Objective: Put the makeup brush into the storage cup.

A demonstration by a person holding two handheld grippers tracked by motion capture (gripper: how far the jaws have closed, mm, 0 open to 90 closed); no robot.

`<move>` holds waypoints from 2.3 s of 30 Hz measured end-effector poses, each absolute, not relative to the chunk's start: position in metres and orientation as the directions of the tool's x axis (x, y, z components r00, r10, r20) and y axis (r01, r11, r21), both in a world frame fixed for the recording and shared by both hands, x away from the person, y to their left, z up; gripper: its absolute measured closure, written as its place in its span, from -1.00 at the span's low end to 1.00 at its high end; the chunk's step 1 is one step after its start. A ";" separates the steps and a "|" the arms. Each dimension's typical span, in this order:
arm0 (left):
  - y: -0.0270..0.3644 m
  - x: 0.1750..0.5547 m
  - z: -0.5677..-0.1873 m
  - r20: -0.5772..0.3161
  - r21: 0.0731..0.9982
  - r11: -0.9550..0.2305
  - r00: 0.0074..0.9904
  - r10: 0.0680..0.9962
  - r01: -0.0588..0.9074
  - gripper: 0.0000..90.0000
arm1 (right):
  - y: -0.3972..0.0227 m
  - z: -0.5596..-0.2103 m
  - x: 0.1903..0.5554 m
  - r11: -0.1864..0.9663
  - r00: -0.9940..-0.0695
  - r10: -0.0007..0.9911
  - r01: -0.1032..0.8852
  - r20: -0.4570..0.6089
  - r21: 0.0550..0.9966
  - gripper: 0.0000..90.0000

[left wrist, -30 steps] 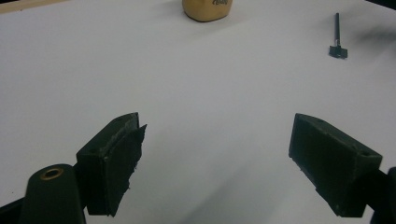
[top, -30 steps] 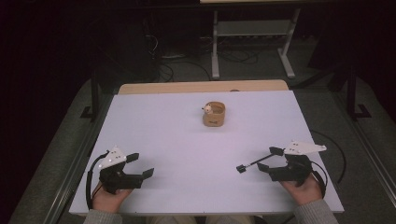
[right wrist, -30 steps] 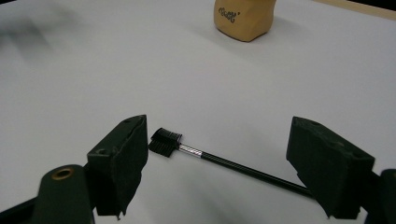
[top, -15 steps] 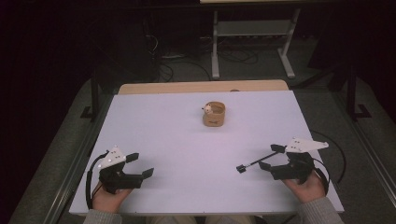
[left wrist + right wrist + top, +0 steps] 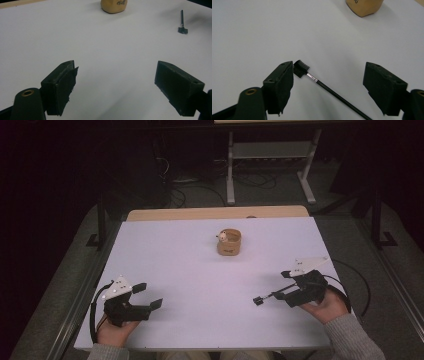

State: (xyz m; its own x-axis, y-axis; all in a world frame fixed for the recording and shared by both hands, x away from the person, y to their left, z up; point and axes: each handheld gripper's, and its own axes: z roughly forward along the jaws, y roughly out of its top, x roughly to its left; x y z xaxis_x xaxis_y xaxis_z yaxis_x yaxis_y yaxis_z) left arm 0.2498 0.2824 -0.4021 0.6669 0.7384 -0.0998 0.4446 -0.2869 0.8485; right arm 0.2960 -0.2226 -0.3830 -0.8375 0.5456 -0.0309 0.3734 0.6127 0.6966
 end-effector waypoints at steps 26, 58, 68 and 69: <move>0.286 0.251 -0.402 -0.103 0.851 -0.278 0.661 0.744 0.445 -0.63 | -0.197 -0.388 0.349 0.863 -0.961 0.268 0.209 -0.066 0.459 0.05; 0.288 0.251 -0.401 -0.099 0.848 -0.284 0.661 0.744 0.447 -0.63 | -0.180 -0.417 0.354 0.940 -0.991 0.131 0.118 -0.020 0.319 0.50; 0.287 0.251 -0.402 -0.101 0.850 -0.281 0.660 0.744 0.447 -0.63 | -0.178 -0.422 0.354 0.947 -0.995 0.104 0.097 -0.007 0.307 0.65; 0.287 0.251 -0.402 -0.102 0.850 -0.280 0.660 0.744 0.447 -0.63 | -0.178 -0.422 0.354 0.947 -0.995 0.104 0.097 -0.007 0.307 0.65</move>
